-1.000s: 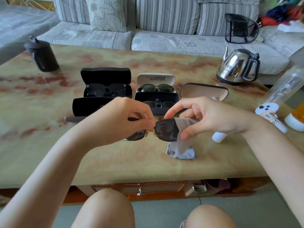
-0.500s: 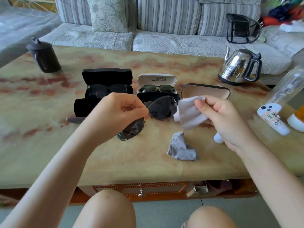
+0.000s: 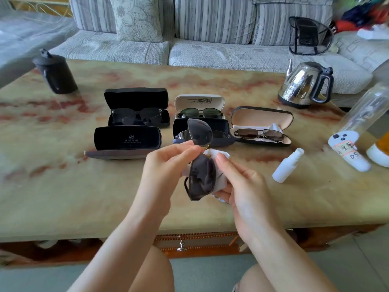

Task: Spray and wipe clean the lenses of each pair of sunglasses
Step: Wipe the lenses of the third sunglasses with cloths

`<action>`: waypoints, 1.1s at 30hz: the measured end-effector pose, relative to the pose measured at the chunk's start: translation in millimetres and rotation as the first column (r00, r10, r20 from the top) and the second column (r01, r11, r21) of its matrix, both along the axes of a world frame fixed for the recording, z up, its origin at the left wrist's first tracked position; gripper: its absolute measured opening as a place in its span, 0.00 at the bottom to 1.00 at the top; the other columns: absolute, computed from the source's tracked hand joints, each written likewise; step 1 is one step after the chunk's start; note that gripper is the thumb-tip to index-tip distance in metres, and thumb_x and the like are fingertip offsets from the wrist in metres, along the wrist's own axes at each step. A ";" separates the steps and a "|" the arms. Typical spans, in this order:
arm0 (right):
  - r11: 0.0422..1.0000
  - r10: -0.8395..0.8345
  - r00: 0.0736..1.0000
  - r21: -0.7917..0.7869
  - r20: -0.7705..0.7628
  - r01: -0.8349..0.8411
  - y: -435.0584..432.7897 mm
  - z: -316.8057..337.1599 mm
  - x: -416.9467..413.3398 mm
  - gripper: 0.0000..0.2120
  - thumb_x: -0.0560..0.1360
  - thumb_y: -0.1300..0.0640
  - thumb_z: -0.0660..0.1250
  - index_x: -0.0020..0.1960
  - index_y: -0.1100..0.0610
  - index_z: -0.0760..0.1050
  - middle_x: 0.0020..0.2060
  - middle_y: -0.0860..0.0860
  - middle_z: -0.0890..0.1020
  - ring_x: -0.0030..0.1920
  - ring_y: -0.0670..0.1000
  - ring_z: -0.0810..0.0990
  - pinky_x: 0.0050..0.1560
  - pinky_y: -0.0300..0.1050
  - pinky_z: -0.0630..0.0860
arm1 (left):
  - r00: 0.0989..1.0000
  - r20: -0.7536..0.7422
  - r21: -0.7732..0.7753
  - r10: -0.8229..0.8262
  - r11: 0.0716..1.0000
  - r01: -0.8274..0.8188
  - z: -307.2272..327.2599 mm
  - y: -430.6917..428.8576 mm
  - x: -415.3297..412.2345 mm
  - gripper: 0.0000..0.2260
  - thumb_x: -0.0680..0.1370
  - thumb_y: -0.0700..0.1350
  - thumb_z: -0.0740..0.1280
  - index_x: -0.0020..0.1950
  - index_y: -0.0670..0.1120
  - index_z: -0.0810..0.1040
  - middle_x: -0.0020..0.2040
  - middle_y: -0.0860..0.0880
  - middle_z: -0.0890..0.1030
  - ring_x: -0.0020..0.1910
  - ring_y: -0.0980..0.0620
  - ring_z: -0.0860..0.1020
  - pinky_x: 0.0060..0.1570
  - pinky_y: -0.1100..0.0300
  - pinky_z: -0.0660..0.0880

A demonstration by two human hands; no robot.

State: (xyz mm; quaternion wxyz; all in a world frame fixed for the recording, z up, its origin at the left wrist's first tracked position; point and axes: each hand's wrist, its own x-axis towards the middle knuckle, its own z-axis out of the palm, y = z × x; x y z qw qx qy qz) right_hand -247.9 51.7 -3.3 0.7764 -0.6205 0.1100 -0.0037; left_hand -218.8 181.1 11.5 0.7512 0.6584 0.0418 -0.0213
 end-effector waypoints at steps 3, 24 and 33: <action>1.000 -0.001 0.999 -0.012 0.047 0.002 3.3 -1.1 -5.4 0.13 0.77 0.49 0.64 0.55 0.51 0.84 0.45 0.49 0.87 0.45 0.43 0.82 0.42 0.35 0.75 | 0.999 -0.039 -0.086 0.031 0.996 -0.034 -7.4 -2.4 -3.0 0.05 0.75 0.43 0.70 0.44 0.43 0.85 0.49 0.51 0.86 0.42 0.56 0.83 0.37 0.65 0.78; 0.975 0.204 0.977 -0.077 -0.067 -0.209 -4.5 -10.2 0.0 0.20 0.61 0.42 0.73 0.46 0.56 0.86 0.45 0.55 0.87 0.53 0.57 0.84 0.59 0.51 0.77 | 0.996 0.007 -0.230 0.085 0.970 -0.081 -18.1 -15.2 -18.3 0.15 0.66 0.49 0.71 0.49 0.43 0.85 0.52 0.49 0.85 0.55 0.52 0.82 0.55 0.57 0.78; 0.968 0.249 0.967 -0.015 -0.049 -0.250 -0.1 -4.4 4.5 0.17 0.58 0.47 0.76 0.43 0.55 0.85 0.34 0.48 0.84 0.42 0.45 0.80 0.56 0.43 0.68 | 0.997 -0.074 -0.221 -0.007 0.975 -0.010 -17.2 -13.9 -23.9 0.15 0.70 0.52 0.70 0.48 0.42 0.85 0.42 0.45 0.83 0.43 0.53 0.80 0.42 0.61 0.75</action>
